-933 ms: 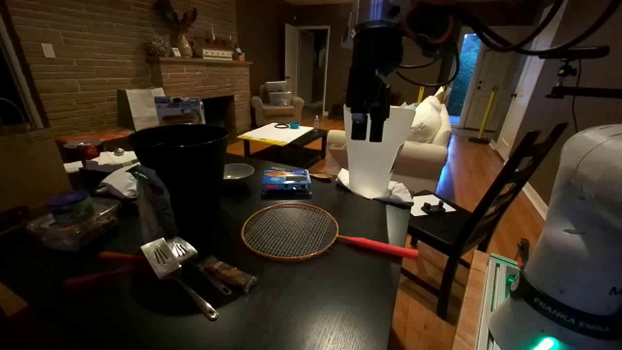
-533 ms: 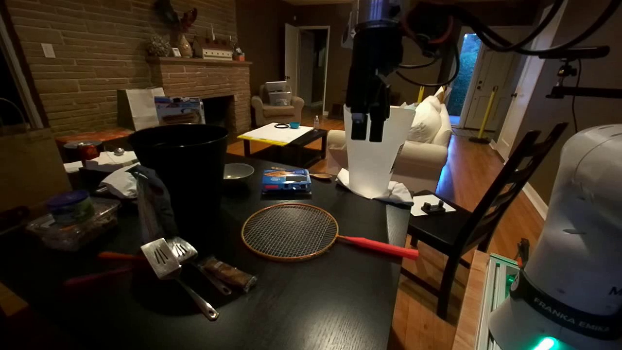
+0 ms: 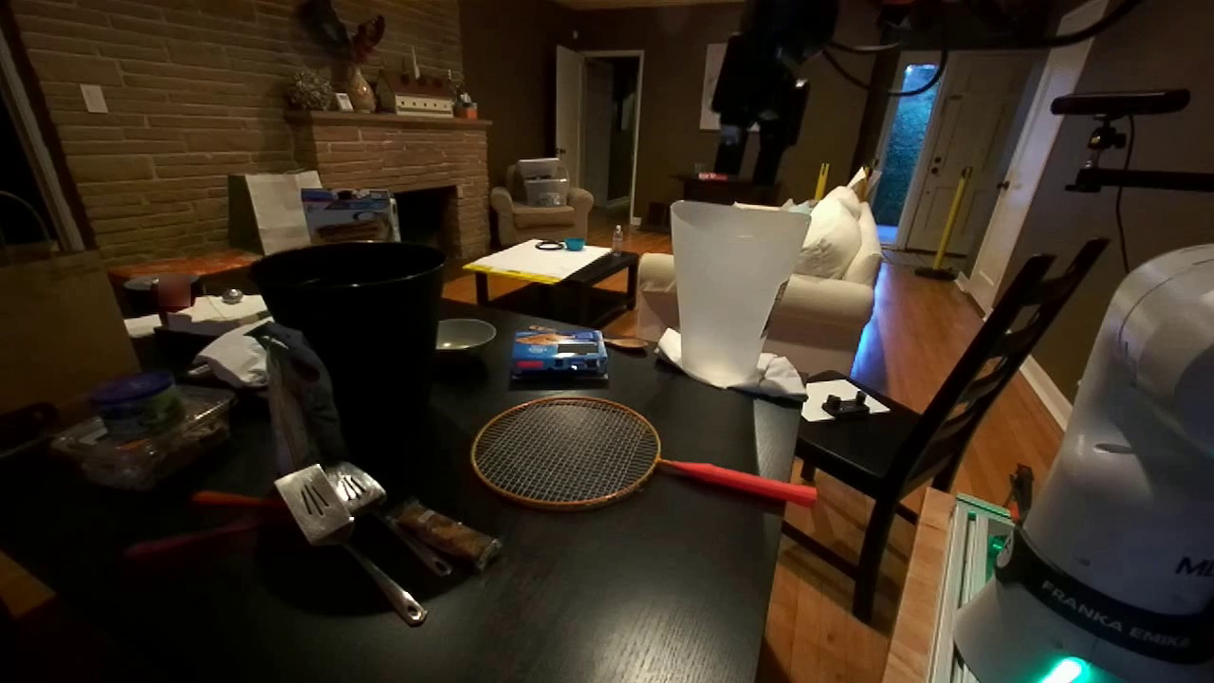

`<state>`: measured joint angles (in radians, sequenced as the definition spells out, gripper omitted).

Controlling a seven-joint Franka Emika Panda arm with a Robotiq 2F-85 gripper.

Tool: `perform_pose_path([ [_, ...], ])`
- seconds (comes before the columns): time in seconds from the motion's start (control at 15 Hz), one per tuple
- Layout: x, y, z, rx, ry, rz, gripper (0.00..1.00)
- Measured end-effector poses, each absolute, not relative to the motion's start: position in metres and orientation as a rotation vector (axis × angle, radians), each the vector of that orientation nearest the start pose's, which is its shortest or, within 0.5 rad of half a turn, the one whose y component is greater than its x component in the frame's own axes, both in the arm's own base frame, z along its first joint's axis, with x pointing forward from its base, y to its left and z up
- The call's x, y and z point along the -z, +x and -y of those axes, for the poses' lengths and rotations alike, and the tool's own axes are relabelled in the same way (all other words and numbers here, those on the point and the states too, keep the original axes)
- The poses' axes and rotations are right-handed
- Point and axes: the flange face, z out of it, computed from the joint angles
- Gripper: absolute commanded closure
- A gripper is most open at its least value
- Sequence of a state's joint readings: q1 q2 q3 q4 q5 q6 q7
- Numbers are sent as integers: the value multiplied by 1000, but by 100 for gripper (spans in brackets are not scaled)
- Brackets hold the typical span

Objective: Put the clear bin inside the black bin.

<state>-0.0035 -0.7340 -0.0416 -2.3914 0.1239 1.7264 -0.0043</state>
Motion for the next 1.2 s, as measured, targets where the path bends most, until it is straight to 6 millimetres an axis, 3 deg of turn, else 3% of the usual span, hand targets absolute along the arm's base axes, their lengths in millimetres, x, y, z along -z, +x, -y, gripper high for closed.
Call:
perform_pose_path([
  [0.27, -639, 286, 89, 346, -2979, -347, 0],
  [0.4, -660, 267, 113, 420, -2939, -423, 0],
  [0.67, -660, 266, 114, 423, -2937, -427, 0],
  [0.8, -657, 273, 127, 412, -2945, -442, 0],
  [1.2, -639, 316, 231, 327, -2911, -596, 0],
])
